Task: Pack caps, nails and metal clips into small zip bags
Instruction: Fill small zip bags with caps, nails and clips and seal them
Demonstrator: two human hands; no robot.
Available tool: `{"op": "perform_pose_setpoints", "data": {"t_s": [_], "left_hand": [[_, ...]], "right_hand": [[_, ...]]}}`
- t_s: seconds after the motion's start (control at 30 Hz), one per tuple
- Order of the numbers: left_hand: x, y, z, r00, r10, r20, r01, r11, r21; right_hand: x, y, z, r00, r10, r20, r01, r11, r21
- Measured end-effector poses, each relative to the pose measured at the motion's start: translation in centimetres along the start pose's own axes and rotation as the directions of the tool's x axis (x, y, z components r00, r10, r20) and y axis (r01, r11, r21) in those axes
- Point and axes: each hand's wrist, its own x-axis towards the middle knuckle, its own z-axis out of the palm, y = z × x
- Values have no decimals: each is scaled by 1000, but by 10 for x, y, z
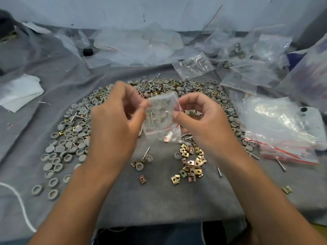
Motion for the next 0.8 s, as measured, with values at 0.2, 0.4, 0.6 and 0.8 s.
{"op": "perform_pose_setpoints", "data": {"t_s": [0.2, 0.4, 0.6, 0.8], "left_hand": [[-3, -1, -11, 958, 267, -106, -236, 941, 242], [-7, 1, -9, 961, 274, 34, -270, 908, 322], [-4, -5, -14, 987, 144, 70, -160, 902, 401], [-5, -5, -10, 962, 141, 232, -227, 889, 398]], "right_hand": [[-12, -5, -7, 995, -38, 95, 35, 999, 34], [-9, -3, -37, 986, 1, 166, 31, 981, -189], [-1, 23, -68, 978, 179, 103, -66, 743, -666], [-9, 33, -54, 935, 201, 292, 89, 664, -743]]}}
